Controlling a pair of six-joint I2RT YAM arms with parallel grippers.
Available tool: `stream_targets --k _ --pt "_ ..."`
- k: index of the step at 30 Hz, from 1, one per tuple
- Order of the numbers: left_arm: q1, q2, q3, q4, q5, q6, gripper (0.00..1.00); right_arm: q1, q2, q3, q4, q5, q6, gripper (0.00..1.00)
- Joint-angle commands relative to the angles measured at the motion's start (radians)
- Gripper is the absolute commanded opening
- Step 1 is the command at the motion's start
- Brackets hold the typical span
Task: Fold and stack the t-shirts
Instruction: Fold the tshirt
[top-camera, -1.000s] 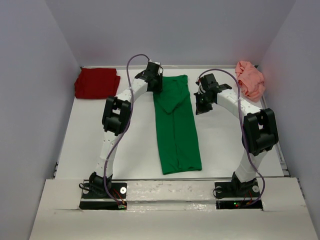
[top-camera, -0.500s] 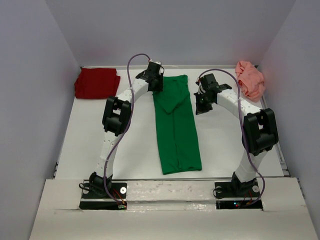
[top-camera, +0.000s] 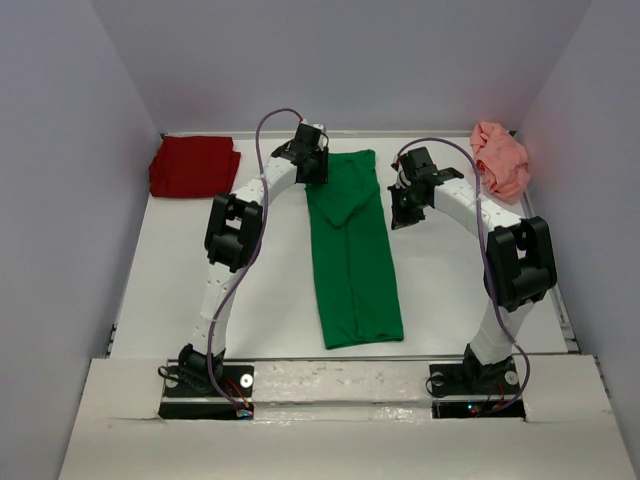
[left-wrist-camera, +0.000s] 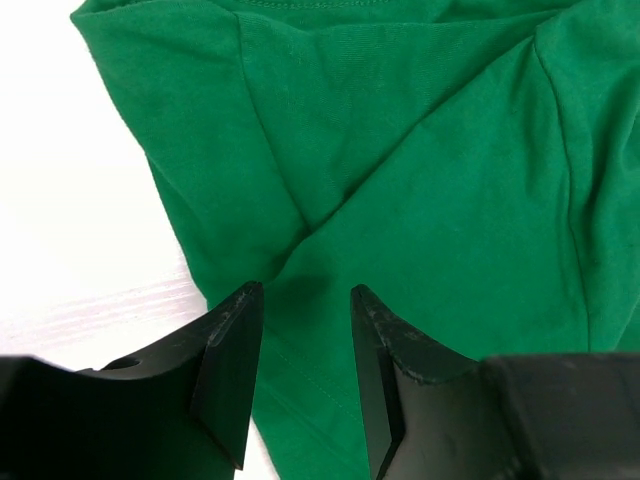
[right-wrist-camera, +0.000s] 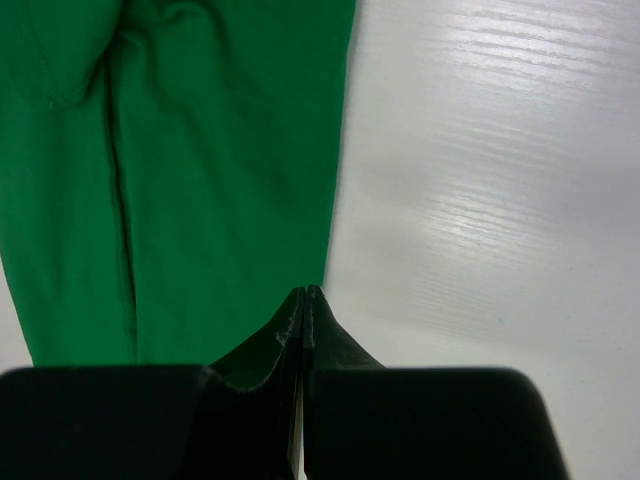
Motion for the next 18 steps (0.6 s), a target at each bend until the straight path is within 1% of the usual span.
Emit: stream_targets --k 1,12,18 --pt "-0.004 -0.002 0.02 0.015 0.036 0.002 0.49 0.006 -0.01 0.013 0.028 -0.003 -0.007 0.0" --pt "-0.004 0.038 0.049 0.012 0.073 0.003 0.49 0.006 -0.009 0.008 0.031 0.0 -0.008 0.0" --pt "-0.004 0.021 0.04 0.012 0.015 0.004 0.49 0.006 -0.004 0.01 0.031 -0.001 -0.008 0.0"
